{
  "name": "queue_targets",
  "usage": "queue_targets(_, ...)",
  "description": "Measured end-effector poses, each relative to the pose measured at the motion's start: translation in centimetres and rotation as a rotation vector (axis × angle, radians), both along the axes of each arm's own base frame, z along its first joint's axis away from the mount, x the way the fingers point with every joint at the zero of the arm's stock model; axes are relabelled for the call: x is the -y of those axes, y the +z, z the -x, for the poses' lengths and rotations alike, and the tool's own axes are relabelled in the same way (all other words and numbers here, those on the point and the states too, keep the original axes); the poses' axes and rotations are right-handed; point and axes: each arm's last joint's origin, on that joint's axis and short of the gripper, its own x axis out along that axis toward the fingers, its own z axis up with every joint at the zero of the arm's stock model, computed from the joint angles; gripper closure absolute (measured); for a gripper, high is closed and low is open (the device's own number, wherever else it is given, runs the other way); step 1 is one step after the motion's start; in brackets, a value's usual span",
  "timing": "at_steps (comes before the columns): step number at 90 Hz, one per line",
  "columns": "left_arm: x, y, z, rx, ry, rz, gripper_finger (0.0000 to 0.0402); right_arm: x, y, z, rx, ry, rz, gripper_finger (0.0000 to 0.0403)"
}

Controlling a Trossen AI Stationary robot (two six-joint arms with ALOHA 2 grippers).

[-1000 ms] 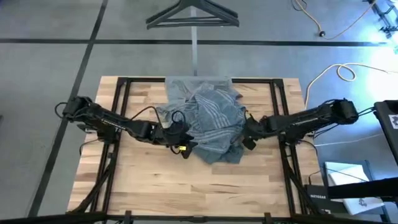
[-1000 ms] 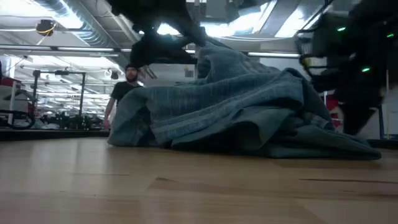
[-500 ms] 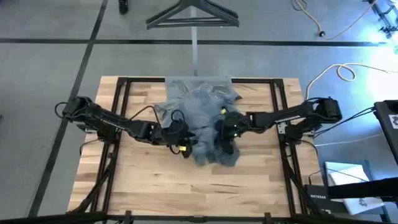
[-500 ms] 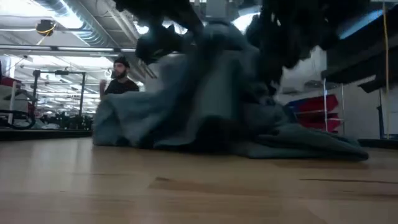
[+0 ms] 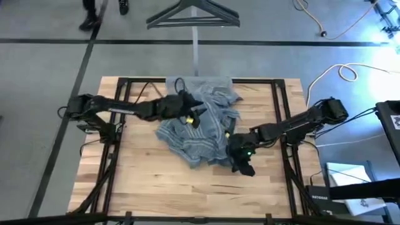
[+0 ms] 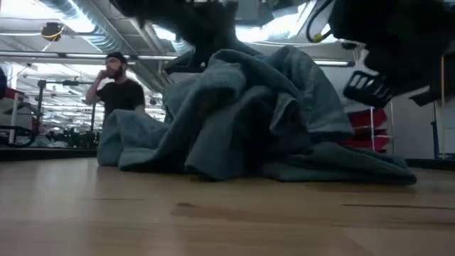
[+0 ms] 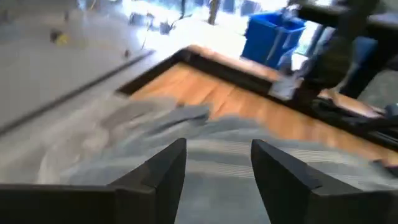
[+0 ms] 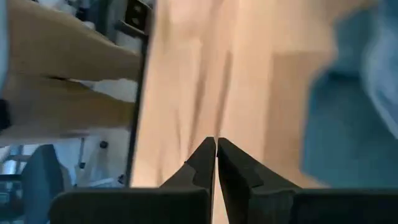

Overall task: Unhang clothes
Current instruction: Hang the hanger

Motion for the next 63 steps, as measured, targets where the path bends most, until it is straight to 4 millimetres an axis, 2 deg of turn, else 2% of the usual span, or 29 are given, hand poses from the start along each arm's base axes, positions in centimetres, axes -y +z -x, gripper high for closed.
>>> queue_targets(7,-1.5,-1.7,-0.5,-0.034,0.04,0.039,0.0238,0.9,1.1,0.7,-0.003,-0.127,0.042,0.0403)
queue_targets(13,-2.3,-3.8,-1.2,-0.086,-0.014,0.085,0.0238,1.5,2.6,1.7,0.04,-0.23,0.095,0.0403)
queue_targets(20,-2.2,-6.1,-1.8,-0.138,-0.156,0.191,0.0238,2.3,4.4,3.1,0.116,-0.381,0.176,0.0403)
queue_targets(25,-1.5,-7.4,-2.3,-0.154,-0.257,0.292,0.0238,3.0,5.3,4.5,0.132,-0.516,0.237,0.0403)
queue_targets(31,0.3,-8.8,-2.9,-0.196,-0.351,0.382,0.0238,3.8,6.5,6.0,0.177,-0.688,0.28,0.0403)
queue_targets(37,2.9,-10.0,-3.1,-0.261,-0.42,0.427,0.0238,4.5,7.3,7.2,0.217,-0.814,0.314,0.0403)
queue_targets(49,8.9,-9.9,-3.3,-0.282,-0.544,0.438,0.0238,5.7,8.2,8.9,0.274,-0.977,0.368,0.0403)
queue_targets(58,13.0,-9.6,-3.0,-0.268,-0.6,0.453,0.0238,7.0,8.1,9.4,0.234,-1.09,0.402,0.0403)
queue_targets(63,14.6,-9.3,-2.9,-0.238,-0.599,0.475,0.0238,7.7,7.7,9.5,0.182,-1.112,0.42,0.0403)
